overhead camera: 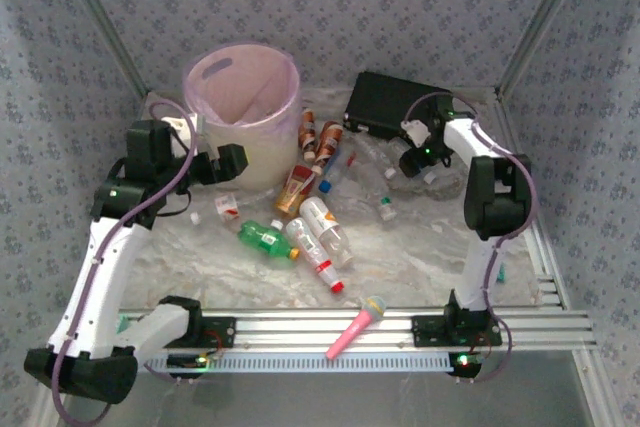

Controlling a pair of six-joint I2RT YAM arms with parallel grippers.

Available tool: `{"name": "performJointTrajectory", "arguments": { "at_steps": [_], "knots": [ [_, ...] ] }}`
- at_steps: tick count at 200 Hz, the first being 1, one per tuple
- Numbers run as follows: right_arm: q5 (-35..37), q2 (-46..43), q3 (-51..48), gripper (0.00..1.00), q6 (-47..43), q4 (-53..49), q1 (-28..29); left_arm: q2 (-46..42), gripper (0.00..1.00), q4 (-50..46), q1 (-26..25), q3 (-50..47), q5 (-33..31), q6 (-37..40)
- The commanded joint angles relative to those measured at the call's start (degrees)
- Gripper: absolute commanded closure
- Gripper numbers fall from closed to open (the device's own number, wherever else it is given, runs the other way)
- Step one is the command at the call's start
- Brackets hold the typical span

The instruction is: Put the plastic bottles in the bin

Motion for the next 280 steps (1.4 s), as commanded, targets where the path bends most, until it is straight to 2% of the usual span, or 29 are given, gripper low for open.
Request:
{"name": "performJointTrajectory", "arguments": {
  "at_steps": [1, 47, 77, 88, 141, 181, 190, 203, 232, 262, 280],
  "knots": [
    [-1.1, 2.7, 2.2, 0.21, -2.0, -3.0, 0.2, 0.5, 0.01, 1.7, 0.4, 0.7, 1.5, -0.5],
    [-1.4, 4.0, 1.6, 0.30, -2.2, -2.8, 0.2, 0.8, 0.01, 2.8, 0.4, 0.6, 2.6, -1.3],
    [-0.5, 2.8, -0.1, 0.39, -1.9, -2.2, 0.0, 1.1, 0.01, 2.7, 0.4, 1.2, 2.6, -1.6],
    [-1.1, 1.8, -1.3, 0.45, -1.9, -1.5, -0.1, 1.5, 0.01, 3.0, 0.4, 1.6, 3.1, -2.0],
    [-2.2, -2.6, -2.0, 0.47, -0.8, -3.9, -0.4, 1.4, 0.01, 7.2, 0.4, 1.9, 5.5, -5.9],
    [-3.0, -13.4, -4.5, 0.47, 5.9, -4.0, 2.1, 2.4, 0.01, 16.2, 0.3, 1.3, 10.8, -14.3],
    [-5.8, -16.3, -5.5, 0.46, 7.7, -3.4, 2.9, 2.6, 0.01, 19.1, 0.1, 1.2, 12.6, -17.1],
    [-13.7, -21.0, -7.3, 0.45, 10.8, -1.8, 4.0, 2.9, 0.02, 21.9, -1.1, 1.7, 14.3, -19.7],
    [-28.2, -31.8, -12.3, 0.46, 20.0, 5.6, 8.6, 3.9, 0.05, 24.0, -7.0, 3.8, 12.1, -20.9],
    [-32.2, -38.3, -14.2, 0.47, 28.5, 11.2, 13.3, 6.8, 0.12, 27.9, -13.7, 4.7, 10.9, -21.3],
    [-35.9, -40.6, -14.3, 0.47, 30.1, 12.1, 16.1, 9.1, 0.16, 29.9, -17.5, 5.5, 10.4, -21.0]
  ]
}}
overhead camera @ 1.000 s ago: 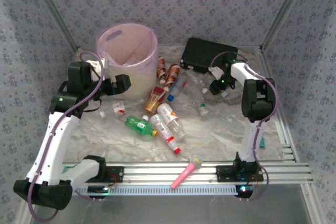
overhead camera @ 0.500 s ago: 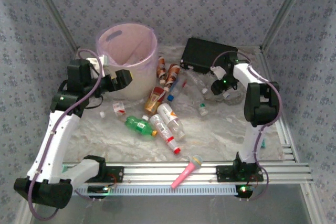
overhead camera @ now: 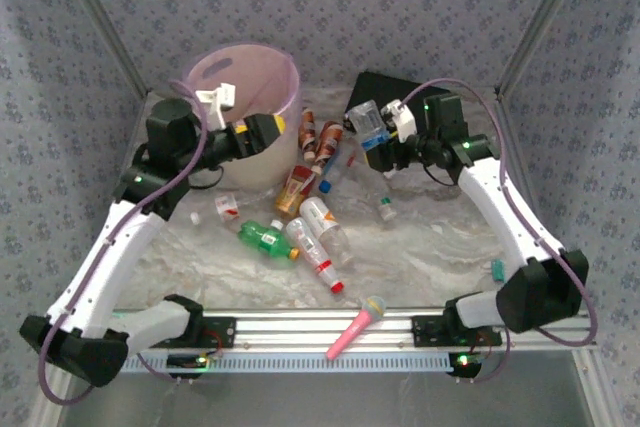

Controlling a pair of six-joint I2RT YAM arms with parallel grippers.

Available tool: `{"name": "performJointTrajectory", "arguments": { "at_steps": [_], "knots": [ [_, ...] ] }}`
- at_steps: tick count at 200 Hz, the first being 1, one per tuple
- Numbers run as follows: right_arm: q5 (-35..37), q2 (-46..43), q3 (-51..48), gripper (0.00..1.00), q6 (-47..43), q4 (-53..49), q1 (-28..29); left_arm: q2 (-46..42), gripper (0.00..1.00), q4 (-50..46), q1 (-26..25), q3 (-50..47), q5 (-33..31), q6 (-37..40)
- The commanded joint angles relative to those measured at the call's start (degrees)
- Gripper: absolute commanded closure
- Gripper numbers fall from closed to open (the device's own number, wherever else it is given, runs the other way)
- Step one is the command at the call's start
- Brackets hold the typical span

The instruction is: Put the plastic bottles in the bin

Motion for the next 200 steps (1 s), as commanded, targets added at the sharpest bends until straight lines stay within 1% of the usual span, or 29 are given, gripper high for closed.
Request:
{"name": "performJointTrajectory", "arguments": {
  "at_steps": [1, 26, 49, 78, 97, 122, 138, 156, 171, 190, 199, 200],
  "knots": [
    [-8.3, -2.7, -1.1, 0.47, 7.2, 4.0, 2.7, 2.7, 0.16, 5.6, -4.0, 2.2, 0.0, -0.6],
    [-11.2, -4.9, -1.2, 0.47, 8.0, 5.1, 6.5, 6.1, 0.14, 7.1, -9.7, 3.3, -1.2, 0.7],
    [-13.5, -5.2, -1.4, 0.47, 10.6, 7.4, 8.4, 9.4, 0.10, 8.4, -12.8, 4.6, -1.2, 1.0],
    [-15.3, -5.3, -1.7, 0.47, 12.5, 8.9, 9.9, 12.3, 0.08, 8.1, -15.2, 6.6, -1.8, 2.3],
    [-16.4, -5.3, -1.8, 0.47, 12.8, 9.6, 10.9, 13.3, 0.09, 8.3, -15.5, 7.2, -2.4, 2.2],
    [-17.2, -5.5, -2.5, 0.47, 13.4, 10.2, 11.8, 13.7, 0.17, 10.3, -15.6, 7.2, -3.7, 2.3],
    [-17.0, -5.6, -2.4, 0.46, 13.4, 10.0, 12.0, 14.4, 0.25, 10.6, -15.8, 7.5, -3.8, 2.3],
    [-16.5, -5.6, -2.4, 0.45, 13.3, 10.2, 11.9, 15.1, 0.36, 10.6, -15.8, 8.1, -3.7, 1.9],
    [-16.3, -5.5, -2.0, 0.43, 13.4, 10.1, 11.9, 15.7, 0.40, 9.7, -15.8, 8.9, -3.5, 2.0],
    [-15.6, -4.8, -1.2, 0.36, 12.9, 8.9, 11.7, 16.0, 0.43, 8.7, -15.8, 9.8, -3.5, 2.3],
    [-15.5, -4.5, -0.8, 0.27, 12.9, 8.5, 11.3, 16.1, 0.45, 8.2, -15.7, 10.4, -3.7, 2.6],
    [-15.5, -4.5, -0.7, 0.25, 12.9, 8.5, 11.3, 16.0, 0.45, 8.2, -15.7, 10.4, -3.7, 2.6]
  ]
}}
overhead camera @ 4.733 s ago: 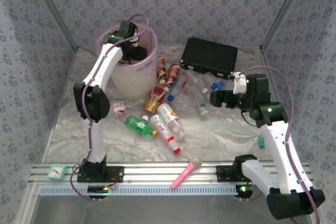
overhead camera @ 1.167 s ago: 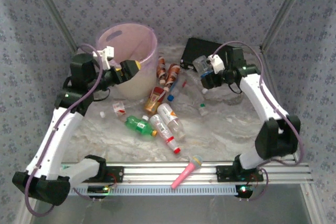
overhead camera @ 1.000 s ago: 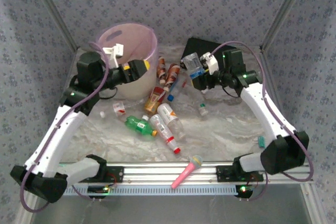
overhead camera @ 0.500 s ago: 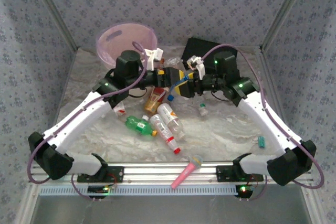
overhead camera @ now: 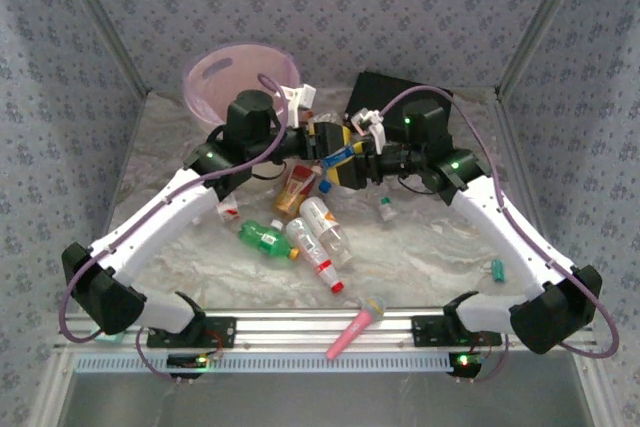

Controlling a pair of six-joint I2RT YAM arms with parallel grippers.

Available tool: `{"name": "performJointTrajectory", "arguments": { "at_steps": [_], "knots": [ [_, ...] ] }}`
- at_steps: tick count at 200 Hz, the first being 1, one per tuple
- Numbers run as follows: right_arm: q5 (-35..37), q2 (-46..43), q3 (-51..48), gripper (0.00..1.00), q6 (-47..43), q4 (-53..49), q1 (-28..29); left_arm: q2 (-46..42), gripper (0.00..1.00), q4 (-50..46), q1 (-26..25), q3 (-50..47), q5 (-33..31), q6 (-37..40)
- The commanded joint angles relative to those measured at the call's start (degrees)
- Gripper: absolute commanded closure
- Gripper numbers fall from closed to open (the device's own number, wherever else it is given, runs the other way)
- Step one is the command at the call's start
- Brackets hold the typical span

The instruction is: Put the plastic bottles in the bin

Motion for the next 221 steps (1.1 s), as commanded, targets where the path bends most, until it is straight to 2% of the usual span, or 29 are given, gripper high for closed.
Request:
{"name": "performJointTrajectory", "arguments": {
  "at_steps": [1, 25, 57, 91, 112, 128, 144, 172, 191, 221],
  "knots": [
    [-0.9, -0.2, 1.2, 0.23, -0.6, -0.5, -0.1, 0.4, 0.45, 1.0, -0.3, 3.3, -0.4, 0.4],
    [-0.4, -0.3, 2.5, 0.00, -1.5, -2.5, -1.1, 0.9, 0.46, -1.3, 0.7, 5.5, -0.9, 1.4],
    [0.5, -4.2, 2.9, 0.00, -3.0, -6.3, -4.5, 1.7, 0.47, -5.5, 5.8, 10.8, -0.7, 3.9],
    [2.5, -11.4, -1.1, 0.00, -3.4, -10.6, -10.7, 5.6, 0.51, -13.8, 14.3, 24.1, -2.5, 10.0],
    [4.3, -15.1, -5.5, 0.00, -3.5, -14.0, -13.5, 11.2, 0.61, -21.6, 21.0, 35.8, -3.6, 13.9],
    [6.4, -17.2, -7.9, 0.00, -3.6, -15.8, -14.6, 17.2, 0.67, -30.9, 24.3, 46.3, -9.1, 18.6],
    [8.2, -18.6, -9.7, 0.00, -3.6, -16.9, -15.3, 23.9, 0.76, -37.7, 27.2, 55.2, -11.0, 21.0],
    [11.7, -19.3, -10.6, 0.00, -4.8, -19.8, -16.2, 34.4, 0.91, -46.6, 29.0, 66.7, -14.1, 25.0],
    [12.1, -18.9, -11.1, 0.00, -5.6, -20.9, -16.8, 39.9, 1.00, -50.9, 29.1, 70.2, -14.4, 26.7],
    [13.0, -18.0, -12.3, 0.00, -5.9, -21.5, -17.5, 44.0, 1.00, -51.9, 28.4, 68.0, -18.2, 28.1]
  ]
}}
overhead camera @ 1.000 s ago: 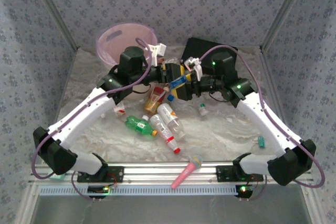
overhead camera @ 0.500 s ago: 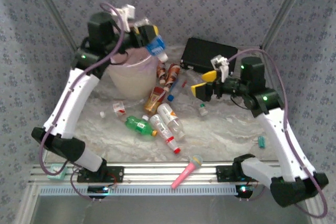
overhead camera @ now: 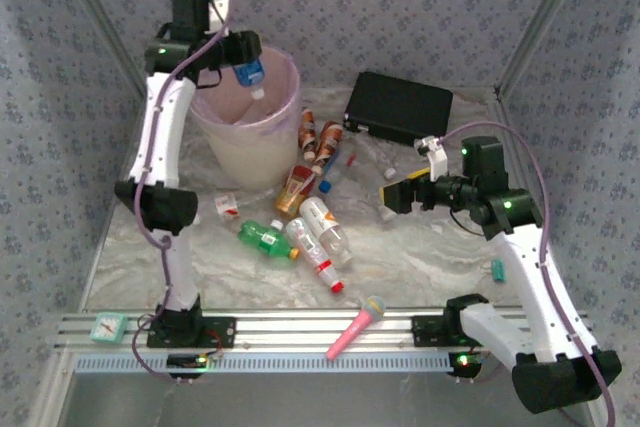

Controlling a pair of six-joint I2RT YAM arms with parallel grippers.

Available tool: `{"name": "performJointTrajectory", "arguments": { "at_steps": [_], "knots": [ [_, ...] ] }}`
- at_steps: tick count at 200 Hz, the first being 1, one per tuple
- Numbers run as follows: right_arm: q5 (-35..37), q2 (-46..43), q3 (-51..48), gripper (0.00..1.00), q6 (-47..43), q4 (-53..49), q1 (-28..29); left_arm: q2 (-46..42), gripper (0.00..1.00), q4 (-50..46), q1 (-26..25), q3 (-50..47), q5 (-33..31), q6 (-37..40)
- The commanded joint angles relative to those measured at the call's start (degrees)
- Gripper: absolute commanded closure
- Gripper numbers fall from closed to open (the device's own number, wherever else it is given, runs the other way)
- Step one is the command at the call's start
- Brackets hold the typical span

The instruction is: Put the plastic bottles in the bin

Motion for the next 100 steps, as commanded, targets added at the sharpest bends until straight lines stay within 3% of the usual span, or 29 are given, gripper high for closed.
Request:
{"name": "performJointTrajectory", "arguments": {
  "at_steps": [1, 53, 100],
  "knots": [
    [2.0, 0.4, -1.0, 0.00, -1.4, -2.5, -0.6, 1.6, 1.00, -5.7, -0.7, -0.2, -3.8, 3.5],
    [6.3, 1.2, -2.9, 0.00, -1.2, -2.4, -1.3, 4.2, 1.00, -4.4, -1.8, -7.5, -7.5, 5.6],
    [9.4, 1.6, -4.0, 0.00, -0.9, -2.1, -1.6, 7.3, 0.78, -4.2, -2.0, -8.5, -6.7, 5.9]
  ]
}}
